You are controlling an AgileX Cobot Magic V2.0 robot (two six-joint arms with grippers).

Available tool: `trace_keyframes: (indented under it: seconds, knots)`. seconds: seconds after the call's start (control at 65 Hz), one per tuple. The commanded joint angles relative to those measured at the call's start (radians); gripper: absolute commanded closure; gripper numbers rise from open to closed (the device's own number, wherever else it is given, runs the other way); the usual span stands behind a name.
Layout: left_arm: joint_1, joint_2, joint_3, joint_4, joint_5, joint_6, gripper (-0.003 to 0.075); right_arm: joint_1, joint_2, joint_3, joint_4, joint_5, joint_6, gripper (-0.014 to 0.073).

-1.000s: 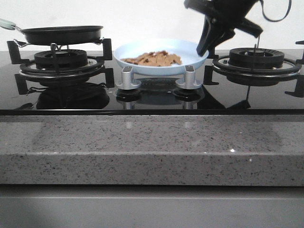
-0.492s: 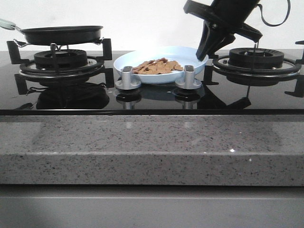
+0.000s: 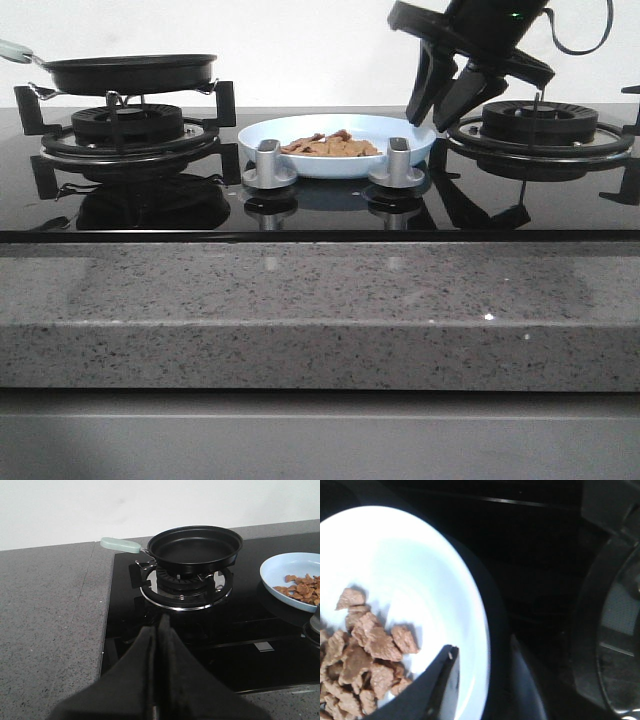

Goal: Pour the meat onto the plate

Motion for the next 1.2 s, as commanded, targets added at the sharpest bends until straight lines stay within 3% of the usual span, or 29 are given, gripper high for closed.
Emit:
trace_keyframes:
  seconds: [0.0,0.092,0.169,0.338,0.615,0.723,1.185]
  knots:
    - [-0.007,0.008,-0.028,-0.021,-0.082,-0.009,0.0741,-0.003,-0.074,-0.038,0.008,-0.01,-0.006,0.0296]
    - [-0.007,0.008,-0.028,-0.021,-0.086,-0.009,0.0741,-0.003,-0.093,-0.038,0.008,0.002,-0.006,0.0321]
    - [-0.007,0.008,-0.028,-0.021,-0.086,-0.009,0.0741,-0.003,-0.116,-0.038,0.006,0.012,-0.006,0.0389]
    - [-0.007,0.008,-0.028,-0.021,-0.086,-0.009,0.0741,-0.003,-0.178,-0.038,-0.026,0.035,-0.006,0.0666]
    - [-0.007,0.008,-0.028,-0.021,-0.086,-0.009,0.0741,-0.003,-0.269,-0.031,-0.091,0.088,-0.019,0.0654]
    - [-0.007,0.008,-0.028,-0.021,-0.086,-0.009,0.0741,-0.003,-0.355,0.036,-0.109,0.04,-0.019,0.0654]
    - [-0.007,0.008,-0.028,-0.021,-0.086,-0.009,0.0741,-0.003,-1.097,0.819,-0.194,-0.418,-0.075,0.0654]
